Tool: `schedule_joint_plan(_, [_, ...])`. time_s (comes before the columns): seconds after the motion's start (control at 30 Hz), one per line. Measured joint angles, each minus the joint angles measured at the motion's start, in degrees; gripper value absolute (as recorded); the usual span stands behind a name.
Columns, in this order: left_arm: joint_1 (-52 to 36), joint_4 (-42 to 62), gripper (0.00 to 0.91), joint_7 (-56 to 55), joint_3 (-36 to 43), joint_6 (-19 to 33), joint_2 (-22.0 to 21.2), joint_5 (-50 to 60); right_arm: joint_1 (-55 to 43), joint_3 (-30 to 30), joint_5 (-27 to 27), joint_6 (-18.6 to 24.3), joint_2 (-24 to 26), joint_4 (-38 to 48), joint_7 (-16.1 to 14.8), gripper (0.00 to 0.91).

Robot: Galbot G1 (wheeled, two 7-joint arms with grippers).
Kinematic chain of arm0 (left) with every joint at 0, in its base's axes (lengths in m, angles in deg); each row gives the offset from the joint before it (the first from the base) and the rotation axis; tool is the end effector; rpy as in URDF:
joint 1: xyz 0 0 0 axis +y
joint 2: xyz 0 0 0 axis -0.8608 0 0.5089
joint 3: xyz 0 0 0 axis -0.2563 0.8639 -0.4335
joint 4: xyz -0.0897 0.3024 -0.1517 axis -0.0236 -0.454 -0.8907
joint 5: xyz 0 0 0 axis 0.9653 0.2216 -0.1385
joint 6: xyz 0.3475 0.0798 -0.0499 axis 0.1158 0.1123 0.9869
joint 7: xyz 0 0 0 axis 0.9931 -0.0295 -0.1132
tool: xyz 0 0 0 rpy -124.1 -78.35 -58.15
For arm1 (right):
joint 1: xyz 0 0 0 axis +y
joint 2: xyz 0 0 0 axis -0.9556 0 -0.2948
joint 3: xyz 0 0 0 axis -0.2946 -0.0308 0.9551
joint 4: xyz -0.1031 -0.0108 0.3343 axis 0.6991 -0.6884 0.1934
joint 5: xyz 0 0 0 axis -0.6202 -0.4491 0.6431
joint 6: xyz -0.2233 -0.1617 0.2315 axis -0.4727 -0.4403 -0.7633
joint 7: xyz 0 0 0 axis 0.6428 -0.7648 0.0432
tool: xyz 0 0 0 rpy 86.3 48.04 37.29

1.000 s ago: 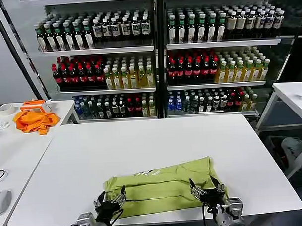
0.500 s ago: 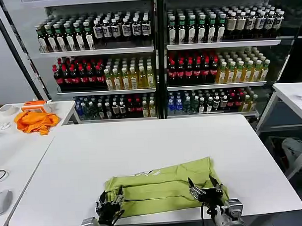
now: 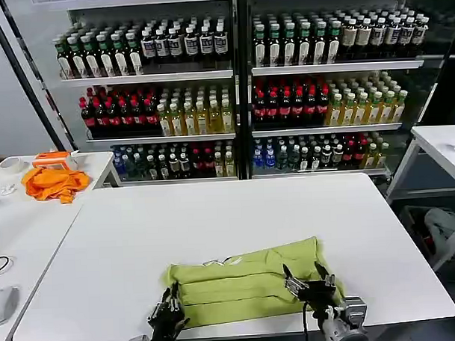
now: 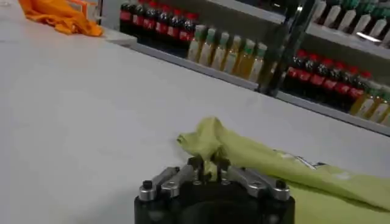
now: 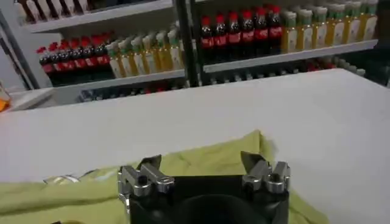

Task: Fold and organize the clothes.

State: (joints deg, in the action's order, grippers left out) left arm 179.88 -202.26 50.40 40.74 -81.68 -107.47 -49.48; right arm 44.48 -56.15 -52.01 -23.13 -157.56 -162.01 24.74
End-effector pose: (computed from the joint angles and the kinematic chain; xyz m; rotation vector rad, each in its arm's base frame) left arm 0.1621 -0.0375 -0.3578 0.1227 -2.6838 0.4289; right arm 0.1875 -0.0029 -0.2611 0.1571 -2.7263 -0.1725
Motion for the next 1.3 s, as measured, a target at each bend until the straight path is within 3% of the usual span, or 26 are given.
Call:
schedule_joint_plan(0.53, [-2.79,-3.22,0.03,-0.09,-8.31,0.92,3.62,-5.51,-2.07,-0.35,2.09,-0.1,0.16,0.66,0.97,0.907])
schedule_joint_plan(0.97, [-5.69,-5.68,0.03,2.1,-21.42,-4.22,13.85,-17.86,-2.51,0.15,3.36,-0.32,0.33,0.43,1.24,0.907])
schedule_joint_plan(1.3, [-7.66,-10.88,0.03,3.45,-18.1,-7.1,15.24,-25.23,-1.5,1.36,3.71,-0.29,0.75,-0.02,1.26,0.907])
